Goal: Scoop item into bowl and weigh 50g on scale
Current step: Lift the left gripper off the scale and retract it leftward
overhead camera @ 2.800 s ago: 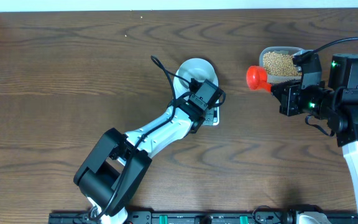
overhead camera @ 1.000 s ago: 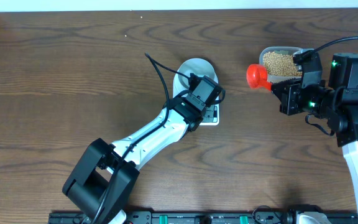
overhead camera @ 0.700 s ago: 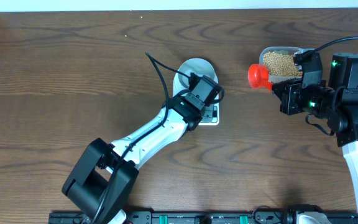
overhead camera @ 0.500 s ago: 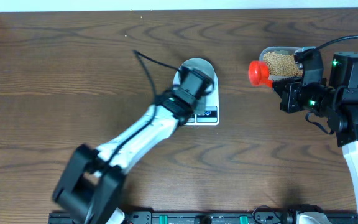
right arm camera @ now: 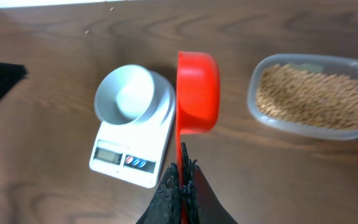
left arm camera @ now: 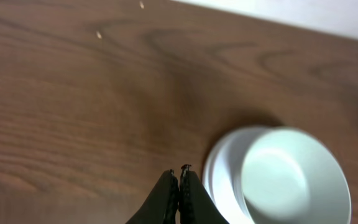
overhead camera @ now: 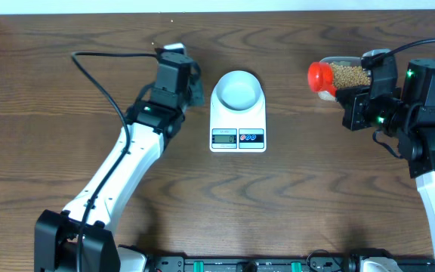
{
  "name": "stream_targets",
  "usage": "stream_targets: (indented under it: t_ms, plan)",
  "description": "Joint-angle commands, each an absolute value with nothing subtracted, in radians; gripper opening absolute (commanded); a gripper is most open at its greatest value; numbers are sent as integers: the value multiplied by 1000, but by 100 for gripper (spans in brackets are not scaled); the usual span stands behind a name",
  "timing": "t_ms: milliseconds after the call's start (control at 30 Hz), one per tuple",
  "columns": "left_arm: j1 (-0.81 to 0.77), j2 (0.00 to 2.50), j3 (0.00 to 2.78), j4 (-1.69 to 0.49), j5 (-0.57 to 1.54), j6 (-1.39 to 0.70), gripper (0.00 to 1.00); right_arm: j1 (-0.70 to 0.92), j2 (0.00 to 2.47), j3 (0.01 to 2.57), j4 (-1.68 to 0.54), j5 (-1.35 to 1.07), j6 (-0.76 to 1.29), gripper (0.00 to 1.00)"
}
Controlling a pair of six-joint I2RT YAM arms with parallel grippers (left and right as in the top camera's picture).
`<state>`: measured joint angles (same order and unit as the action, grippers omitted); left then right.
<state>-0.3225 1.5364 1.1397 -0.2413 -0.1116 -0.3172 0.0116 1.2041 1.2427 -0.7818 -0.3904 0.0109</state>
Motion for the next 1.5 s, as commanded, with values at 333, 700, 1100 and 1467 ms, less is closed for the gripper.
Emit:
stream_targets:
  t_ms: [333, 700, 1100, 1467]
  plan:
    - [-150, 1535, 1136, -52, -124, -299, 7, 19, 1214, 1264, -734, -319, 55, 1]
    - [-175, 1534, 1136, -9, -52, -128, 7, 19, 1216, 1264, -741, -290, 54, 1]
    - [-257, 1331, 1145, -343, 159, -11, 7, 19, 1216, 1264, -789, -292, 33, 1]
    - [-279, 1165, 1145, -619, 252, 60, 7, 20, 1216, 1264, -809, -350, 13, 1]
